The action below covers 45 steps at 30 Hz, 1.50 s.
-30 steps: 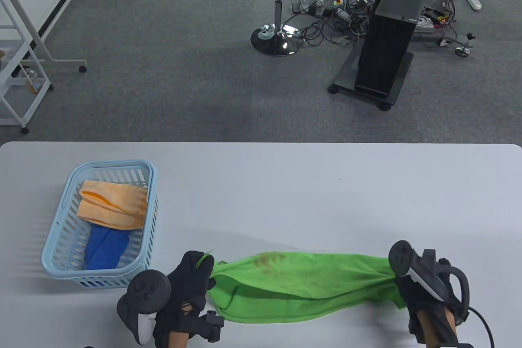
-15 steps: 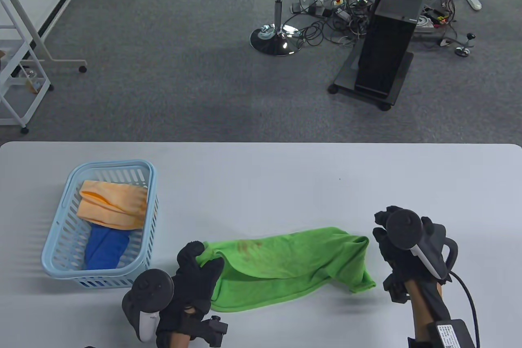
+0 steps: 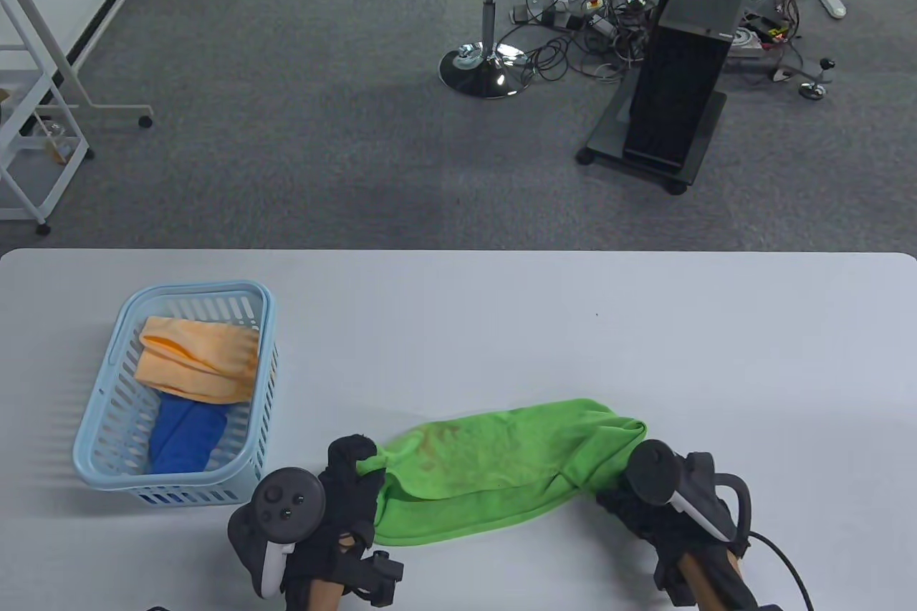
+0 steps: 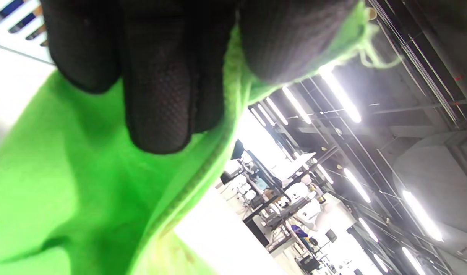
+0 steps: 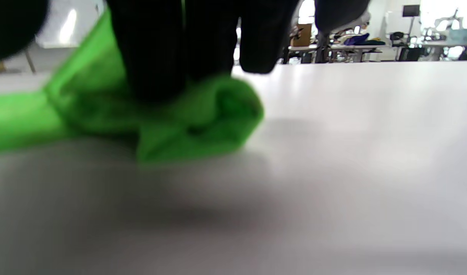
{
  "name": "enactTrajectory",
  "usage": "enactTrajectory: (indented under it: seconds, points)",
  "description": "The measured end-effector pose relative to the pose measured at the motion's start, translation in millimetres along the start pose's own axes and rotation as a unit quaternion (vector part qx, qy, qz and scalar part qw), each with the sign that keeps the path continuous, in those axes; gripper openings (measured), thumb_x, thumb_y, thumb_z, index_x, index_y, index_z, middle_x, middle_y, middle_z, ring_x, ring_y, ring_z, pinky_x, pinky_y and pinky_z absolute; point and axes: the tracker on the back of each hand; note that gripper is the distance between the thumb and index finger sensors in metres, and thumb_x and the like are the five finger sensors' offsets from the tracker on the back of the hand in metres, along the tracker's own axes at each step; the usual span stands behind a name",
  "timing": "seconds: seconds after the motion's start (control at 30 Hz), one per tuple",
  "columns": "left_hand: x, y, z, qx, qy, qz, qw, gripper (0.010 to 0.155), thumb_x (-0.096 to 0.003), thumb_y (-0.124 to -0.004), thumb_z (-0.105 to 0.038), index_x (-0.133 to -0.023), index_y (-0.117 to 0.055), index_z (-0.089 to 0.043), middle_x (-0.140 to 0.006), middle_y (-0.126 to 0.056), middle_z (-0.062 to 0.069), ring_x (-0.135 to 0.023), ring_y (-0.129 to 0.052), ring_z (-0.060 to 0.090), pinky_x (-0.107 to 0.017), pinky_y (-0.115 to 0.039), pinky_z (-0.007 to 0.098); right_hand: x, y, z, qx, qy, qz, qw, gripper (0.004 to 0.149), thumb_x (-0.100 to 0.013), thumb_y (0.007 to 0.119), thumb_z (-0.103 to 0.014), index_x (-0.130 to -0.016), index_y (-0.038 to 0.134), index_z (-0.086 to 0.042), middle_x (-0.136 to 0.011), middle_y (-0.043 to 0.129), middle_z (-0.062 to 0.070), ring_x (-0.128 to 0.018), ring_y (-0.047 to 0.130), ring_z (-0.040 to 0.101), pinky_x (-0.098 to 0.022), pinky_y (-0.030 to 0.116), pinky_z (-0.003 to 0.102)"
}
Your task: Roll rectangular towel into towel roll
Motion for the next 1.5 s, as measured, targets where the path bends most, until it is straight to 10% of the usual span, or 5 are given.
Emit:
enactTrajectory:
  seconds: [0.23,0.6,0.87,1.07,1.5]
  points:
    - [1.0,0.1,0.4,-0.016,-0.001,-0.001,1.0,0.043,-0.0441,-0.083,-0.041,-0.079,-0.085,-0.016,-0.067,-0.107,0.019,-0.047,-0.115,0.028,-0.044,-0.085,0.053,-11.4,8.1,4.7,0.03,0.037,0.036,0.998,0.045,-0.029,0.082,-0.039,-0.071,0.09,-0.023,-0.087,0.08,0.004,-0.086,0.079,0.03,-0.069,0.048,0.065]
    - [1.1,0.9,3.6,-0.004,0.015,-0.004,1.0,0.043,-0.045,-0.08,-0.044,-0.075,-0.095,-0.017,-0.064,-0.11,0.019,-0.044,-0.116,0.029,-0.042,-0.085,0.053,0.5,-7.5,42.5,-0.068,0.045,0.069,0.994,0.047,-0.029,0.081,-0.042,-0.071,0.092,-0.023,-0.091,0.076,0.005,-0.09,0.073,0.032,-0.069,0.046,0.066]
    - [-0.7,-7.1,6.0,0.049,-0.002,0.089,0.995,0.083,-0.04,-0.078,-0.062,-0.095,-0.071,-0.002,-0.086,-0.095,0.026,-0.063,-0.109,0.036,-0.046,-0.081,0.058,-14.0,12.3,18.1,0.024,0.044,0.007,0.999,0.057,-0.026,0.083,-0.046,-0.08,0.082,-0.026,-0.096,0.068,0.005,-0.094,0.067,0.033,-0.071,0.045,0.065]
    - [0.0,-4.1,-1.6,-0.019,0.005,0.068,0.997,0.046,-0.0431,-0.086,-0.035,-0.084,-0.086,-0.015,-0.075,-0.105,0.019,-0.055,-0.113,0.03,-0.045,-0.084,0.053,-9.8,-10.4,35.9,-0.036,0.068,0.077,0.994,0.044,-0.029,0.082,-0.037,-0.067,0.095,-0.021,-0.085,0.083,0.004,-0.087,0.078,0.031,-0.069,0.05,0.065]
    - [-3.9,48.5,-24.1,0.059,0.01,-0.008,0.998,0.046,-0.0447,-0.083,-0.042,-0.076,-0.097,-0.011,-0.055,-0.113,0.017,-0.035,-0.117,0.024,-0.039,-0.087,0.05,20.8,-54.2,129.1,-0.265,0.193,0.146,0.933,0.046,-0.033,0.079,-0.036,-0.075,0.088,-0.018,-0.091,0.075,0.007,-0.087,0.076,0.033,-0.068,0.049,0.065]
Point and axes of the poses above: the tracker on the back of each hand, its own z axis roughly to the little-finger side, its own x axis roughly from the fingertips to the wrist, y = z × x
